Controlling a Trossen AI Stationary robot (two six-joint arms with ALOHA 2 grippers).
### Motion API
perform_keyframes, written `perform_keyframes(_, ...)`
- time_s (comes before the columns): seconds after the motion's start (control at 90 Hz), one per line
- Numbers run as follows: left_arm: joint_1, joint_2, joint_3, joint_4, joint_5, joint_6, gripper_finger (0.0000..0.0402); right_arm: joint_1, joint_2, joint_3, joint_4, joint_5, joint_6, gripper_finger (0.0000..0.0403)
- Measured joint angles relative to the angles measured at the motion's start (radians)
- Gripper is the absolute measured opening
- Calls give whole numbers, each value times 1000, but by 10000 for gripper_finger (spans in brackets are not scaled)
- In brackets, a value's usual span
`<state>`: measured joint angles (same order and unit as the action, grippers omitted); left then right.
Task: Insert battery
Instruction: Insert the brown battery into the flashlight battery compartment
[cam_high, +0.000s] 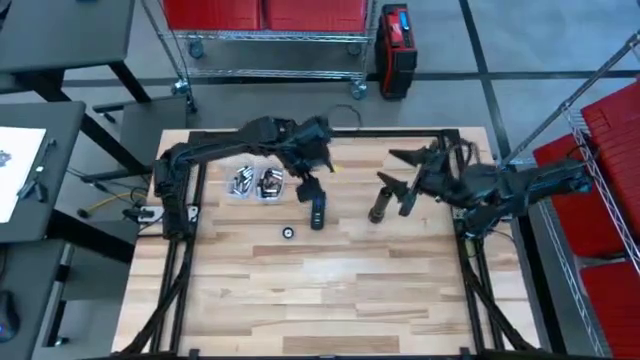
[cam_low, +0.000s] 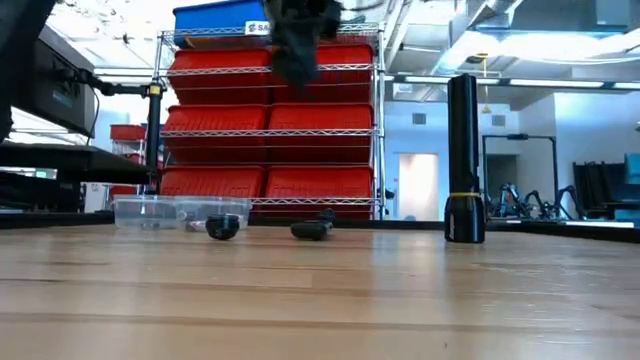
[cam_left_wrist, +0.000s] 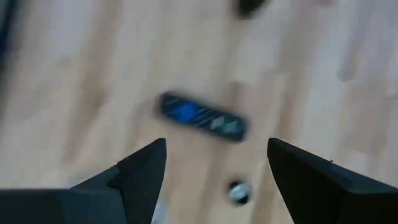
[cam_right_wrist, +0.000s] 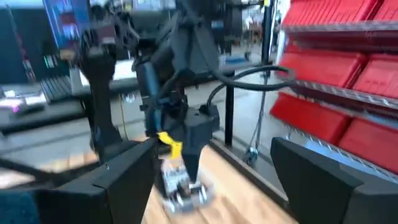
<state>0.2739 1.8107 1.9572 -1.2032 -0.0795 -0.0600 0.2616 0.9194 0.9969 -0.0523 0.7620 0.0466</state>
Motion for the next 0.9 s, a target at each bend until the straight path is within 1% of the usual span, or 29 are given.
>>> perform_keyframes(0.067,34,-38,0,-73,-100,-21,258,3,-7,12,-1,-1,-3,301)
perform_keyframes(0.122,76,-55,0,-115,-124,-37,258,6,-14,13,-6,-1,-3,302)
perform_keyframes(0.189,136,-62,-5,-161,-96,-37,257,7,-19,14,-43,-1,9,302)
perform_keyframes(0.267,202,-61,-37,-195,-52,-3,247,6,-18,14,-107,-1,53,302)
perform_keyframes(0.389,259,-61,-139,-168,3,47,227,6,-10,13,-192,-2,149,302)
perform_keyframes(0.478,270,-60,-244,-118,13,57,210,9,-4,13,-228,-3,208,302)
perform_keyframes(0.678,250,-60,-498,121,15,75,176,35,0,13,-240,-5,235,302)
perform_keyframes(0.778,245,-59,-597,223,18,75,170,43,0,13,-242,-5,237,302)
perform_keyframes(0.9,247,-59,-684,317,11,85,169,45,0,13,-241,-5,242,302)
